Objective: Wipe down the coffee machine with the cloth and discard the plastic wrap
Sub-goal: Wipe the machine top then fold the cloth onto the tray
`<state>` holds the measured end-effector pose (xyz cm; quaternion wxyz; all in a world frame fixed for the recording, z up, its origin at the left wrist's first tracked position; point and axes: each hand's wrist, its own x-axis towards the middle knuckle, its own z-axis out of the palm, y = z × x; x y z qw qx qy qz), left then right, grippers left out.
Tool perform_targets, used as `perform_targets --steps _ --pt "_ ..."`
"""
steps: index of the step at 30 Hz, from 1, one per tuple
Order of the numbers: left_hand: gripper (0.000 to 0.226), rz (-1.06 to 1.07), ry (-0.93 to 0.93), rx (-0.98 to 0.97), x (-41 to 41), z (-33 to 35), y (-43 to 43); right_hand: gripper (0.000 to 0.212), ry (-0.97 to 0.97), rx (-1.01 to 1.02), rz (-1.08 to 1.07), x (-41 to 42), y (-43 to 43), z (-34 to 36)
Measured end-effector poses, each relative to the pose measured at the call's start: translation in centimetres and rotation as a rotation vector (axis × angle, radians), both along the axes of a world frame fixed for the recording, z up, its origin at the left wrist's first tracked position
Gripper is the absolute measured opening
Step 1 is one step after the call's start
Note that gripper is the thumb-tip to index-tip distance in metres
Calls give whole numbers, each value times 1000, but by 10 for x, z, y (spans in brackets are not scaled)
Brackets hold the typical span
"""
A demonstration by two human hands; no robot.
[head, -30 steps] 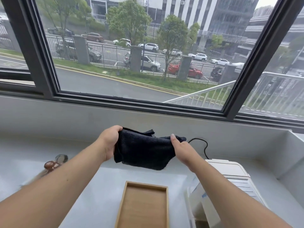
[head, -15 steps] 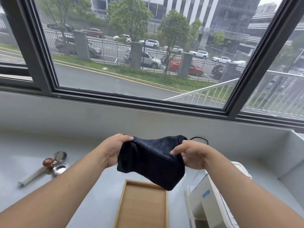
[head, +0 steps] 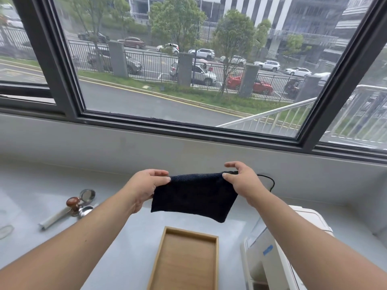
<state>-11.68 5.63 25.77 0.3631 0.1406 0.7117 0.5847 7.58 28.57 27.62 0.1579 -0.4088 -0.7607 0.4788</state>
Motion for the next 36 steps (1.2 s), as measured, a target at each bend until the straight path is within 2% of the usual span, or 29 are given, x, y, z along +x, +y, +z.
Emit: perform_targets --steps 2,3,5,6,8,10,14,16,18,21,23,28,36 --pt "27 -51 29 -20 0 6 0 28 -6 21 25 -1 1 3" --pt "28 -69 51 -38 -1 8 0 32 -1 -21 44 -1 2 5" --pt "25 -78 112 -82 -2 11 2 53 -18 -146 146 3 3 11" --pt "23 -76 153 -106 -2 12 2 64 -64 -142 211 5 4 13" --pt "16 -60 262 -155 -4 13 3 73 -225 37 307 7 4 17" --pt "7 -38 433 -235 -6 14 2 62 -328 242 319 8 5 17" --pt "9 -88 759 -451 -7 18 -1 8 -442 505 259 9 13 11" --pt "12 -96 833 -516 -8 19 -2 22 -476 538 238 10 15 9" --pt "10 -67 793 -520 -10 19 -3 29 -420 437 208 10 16 9" --pt "10 -11 714 -505 -10 19 -1 25 -239 100 126 8 14 9" --pt "12 19 690 -497 -8 22 2 31 -134 -32 94 6 12 6" --pt "19 17 627 -424 8 28 20 18 15 -209 73 -5 -5 -6" --pt "16 -43 229 -174 40 34 54 18 124 -287 244 -23 -36 -10"
